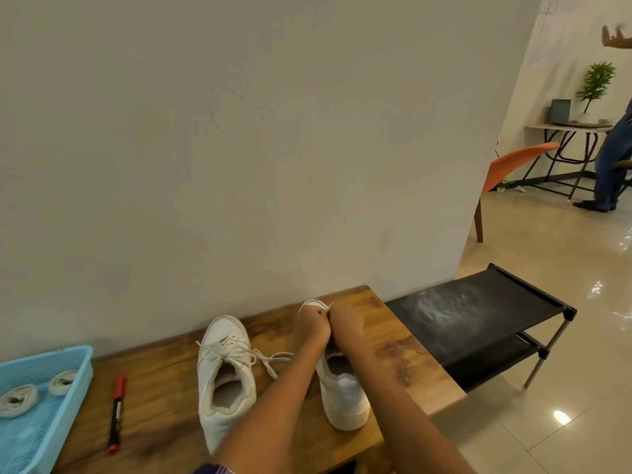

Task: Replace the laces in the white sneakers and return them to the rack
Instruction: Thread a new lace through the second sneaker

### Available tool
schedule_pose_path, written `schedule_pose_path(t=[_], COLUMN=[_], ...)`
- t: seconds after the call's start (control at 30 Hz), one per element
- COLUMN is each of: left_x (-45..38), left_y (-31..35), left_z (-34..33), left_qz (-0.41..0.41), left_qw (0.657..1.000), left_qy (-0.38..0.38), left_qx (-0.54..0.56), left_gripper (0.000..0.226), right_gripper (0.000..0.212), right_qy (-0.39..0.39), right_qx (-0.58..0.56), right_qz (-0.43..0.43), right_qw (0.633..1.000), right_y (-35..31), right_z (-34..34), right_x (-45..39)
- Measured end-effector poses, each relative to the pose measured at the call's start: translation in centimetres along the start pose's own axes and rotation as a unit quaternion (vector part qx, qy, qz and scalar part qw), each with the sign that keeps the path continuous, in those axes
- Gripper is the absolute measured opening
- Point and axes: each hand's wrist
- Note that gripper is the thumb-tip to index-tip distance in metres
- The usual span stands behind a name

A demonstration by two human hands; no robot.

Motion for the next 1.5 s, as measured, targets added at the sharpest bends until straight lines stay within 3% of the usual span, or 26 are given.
schedule_pose_path(t=[0.13, 0.27, 0.5, 1.13, 1.37, 1.43, 1.5], left_x=[0.8, 1.2, 1.4, 2.2, 2.0, 1.9, 1.9], left_y=[0.0, -0.2, 0.0, 0.8, 0.3, 0.0, -0.1], left_z=[-1.0, -1.5, -2.0, -1.9, -2.0, -2.2, -2.4], left_qz=[0.022, 0.022, 0.019, 0.008, 0.037, 0.041, 0.034], left_qw=[0.998, 0.996, 0.990, 0.976, 0.989, 0.992, 0.994], left_qy=[0.051, 0.040, 0.018, -0.005, 0.013, 0.020, 0.017], left_qx=[-0.037, -0.080, -0.139, -0.216, -0.146, -0.117, -0.105], left_gripper=[0.027, 0.024, 0.028, 0.024, 0.027, 0.029, 0.032], right_gripper=[0.028, 0.020, 0.018, 0.017, 0.019, 0.021, 0.036], right_qy=[0.020, -0.002, -0.028, -0.013, -0.012, -0.029, -0.094], right_qx=[-0.101, -0.224, -0.293, -0.288, -0.260, -0.232, -0.204], right_qz=[-0.047, -0.063, -0.062, -0.049, -0.048, -0.042, -0.022], right_qw=[0.994, 0.973, 0.954, 0.956, 0.964, 0.971, 0.974], right_y=[0.8, 1.8, 2.7, 2.8, 2.5, 2.2, 2.0], right_z=[-0.9, -1.4, -2.0, -2.1, -2.2, -1.9, -0.9], right_x=[-0.2, -1.0, -1.6, -1.5, -1.4, -1.4, -1.5])
Point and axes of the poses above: each hand's wrist, its own x-axis away from the middle knuckle, its own z-axis out of the back of the hand, y = z × x, and after that the axes turned 9 degrees about -z, right-handed
